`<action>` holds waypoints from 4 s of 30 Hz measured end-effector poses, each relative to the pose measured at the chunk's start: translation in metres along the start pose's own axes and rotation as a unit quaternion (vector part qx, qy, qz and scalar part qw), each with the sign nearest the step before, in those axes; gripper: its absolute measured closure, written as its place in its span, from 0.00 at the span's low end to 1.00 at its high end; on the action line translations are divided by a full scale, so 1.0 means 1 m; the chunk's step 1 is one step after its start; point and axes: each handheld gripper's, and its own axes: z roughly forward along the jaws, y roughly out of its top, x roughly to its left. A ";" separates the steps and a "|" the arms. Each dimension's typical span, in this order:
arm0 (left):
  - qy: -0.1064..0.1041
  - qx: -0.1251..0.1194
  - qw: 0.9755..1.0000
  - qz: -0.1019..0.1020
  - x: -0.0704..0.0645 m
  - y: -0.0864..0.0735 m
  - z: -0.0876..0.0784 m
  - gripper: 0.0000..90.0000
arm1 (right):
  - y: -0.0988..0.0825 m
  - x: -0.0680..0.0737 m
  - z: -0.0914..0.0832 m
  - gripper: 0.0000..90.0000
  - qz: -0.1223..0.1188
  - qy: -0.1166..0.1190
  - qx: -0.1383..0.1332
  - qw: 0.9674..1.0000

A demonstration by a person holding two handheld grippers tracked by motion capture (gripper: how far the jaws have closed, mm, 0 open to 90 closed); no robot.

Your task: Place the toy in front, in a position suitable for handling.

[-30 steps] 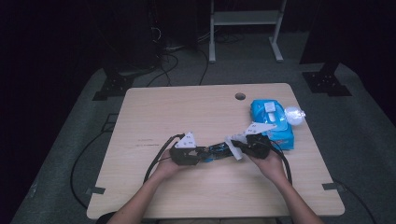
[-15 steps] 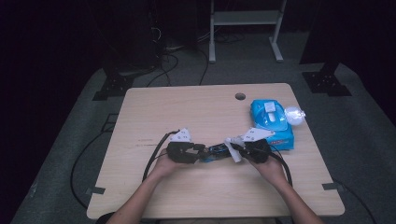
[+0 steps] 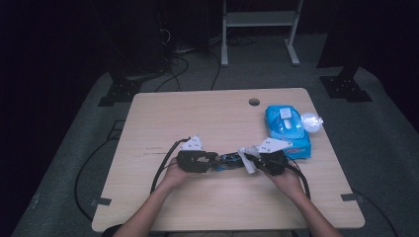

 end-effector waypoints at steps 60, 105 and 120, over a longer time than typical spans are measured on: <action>0.079 0.100 0.986 0.103 -0.024 -0.015 0.034 0.26 | 0.003 0.031 0.050 0.93 0.052 0.103 0.038 0.993; 0.051 0.092 0.989 0.104 -0.025 -0.013 0.036 0.26 | 0.016 0.020 0.060 0.93 0.008 0.047 0.029 0.998; 0.052 0.089 0.989 0.104 -0.025 -0.014 0.036 0.26 | 0.015 0.015 0.058 0.93 0.019 0.019 0.031 0.999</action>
